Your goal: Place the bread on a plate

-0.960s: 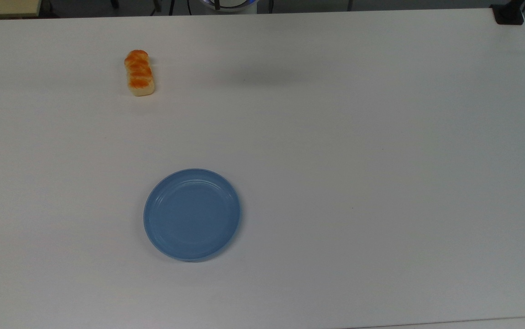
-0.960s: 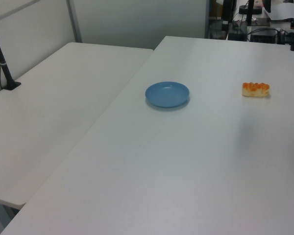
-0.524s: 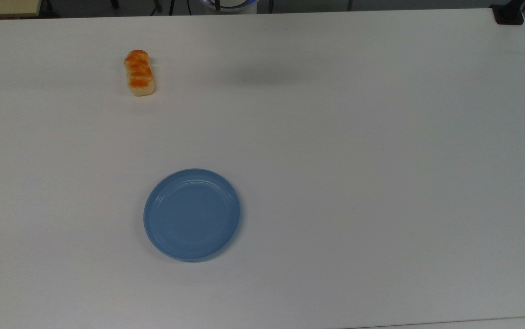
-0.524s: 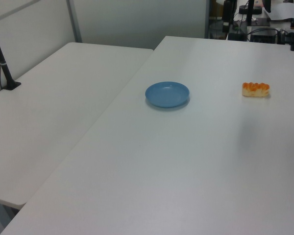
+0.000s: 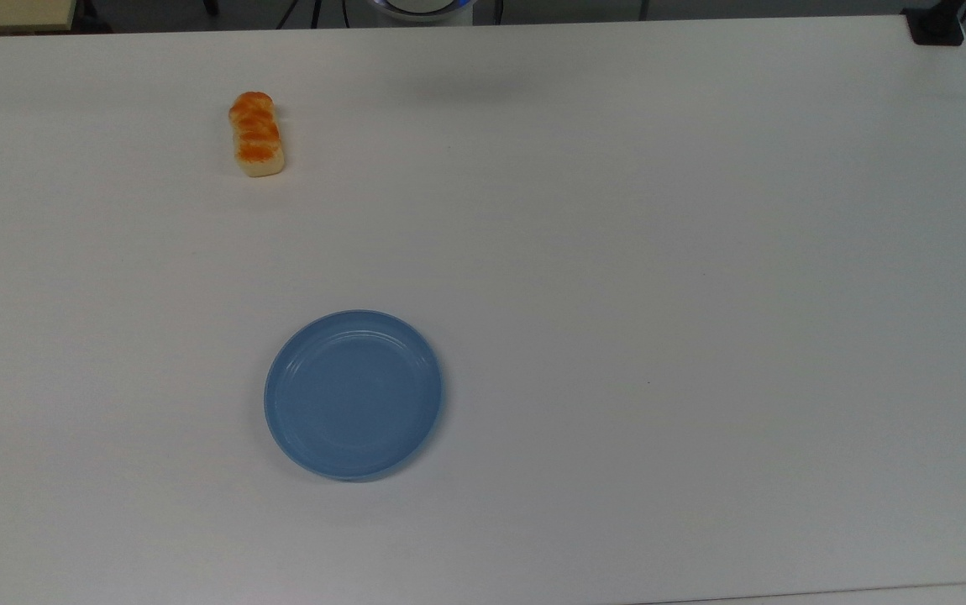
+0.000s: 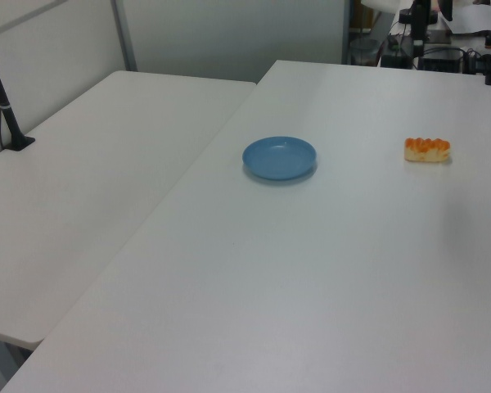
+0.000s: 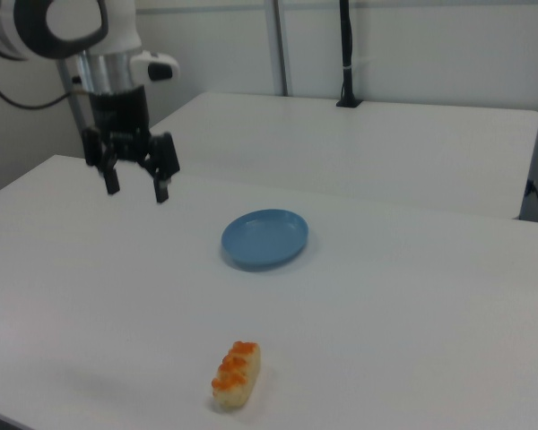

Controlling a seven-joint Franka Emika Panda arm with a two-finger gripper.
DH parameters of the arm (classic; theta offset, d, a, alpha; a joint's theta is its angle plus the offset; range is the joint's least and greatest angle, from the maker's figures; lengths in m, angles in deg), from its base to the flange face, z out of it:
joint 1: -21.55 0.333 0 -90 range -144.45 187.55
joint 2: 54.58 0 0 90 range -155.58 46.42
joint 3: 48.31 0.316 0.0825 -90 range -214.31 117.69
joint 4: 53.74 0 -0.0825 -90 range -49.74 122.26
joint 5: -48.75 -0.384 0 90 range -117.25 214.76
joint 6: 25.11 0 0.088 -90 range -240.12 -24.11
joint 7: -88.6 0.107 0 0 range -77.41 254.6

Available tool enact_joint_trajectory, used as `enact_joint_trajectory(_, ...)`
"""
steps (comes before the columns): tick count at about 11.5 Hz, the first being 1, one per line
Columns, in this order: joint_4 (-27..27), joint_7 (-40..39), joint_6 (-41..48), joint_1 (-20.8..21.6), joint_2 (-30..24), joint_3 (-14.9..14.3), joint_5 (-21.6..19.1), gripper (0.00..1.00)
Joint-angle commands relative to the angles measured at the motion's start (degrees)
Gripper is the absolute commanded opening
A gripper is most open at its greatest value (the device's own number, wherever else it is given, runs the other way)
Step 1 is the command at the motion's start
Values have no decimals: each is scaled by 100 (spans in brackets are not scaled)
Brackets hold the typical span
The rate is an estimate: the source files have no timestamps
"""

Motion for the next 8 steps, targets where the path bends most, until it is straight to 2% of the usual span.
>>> enact_joint_trajectory(1,1487,-192,-520,-107,-850,1,102,100)
enact_joint_trajectory(4,2351,-728,-1434,-537,-1011,-17,102,100)
enact_joint_trajectory(6,2956,-921,-2425,-783,-1002,-43,111,100)
enact_joint_trajectory(8,3301,-1630,-3017,-1195,-967,-78,120,100)
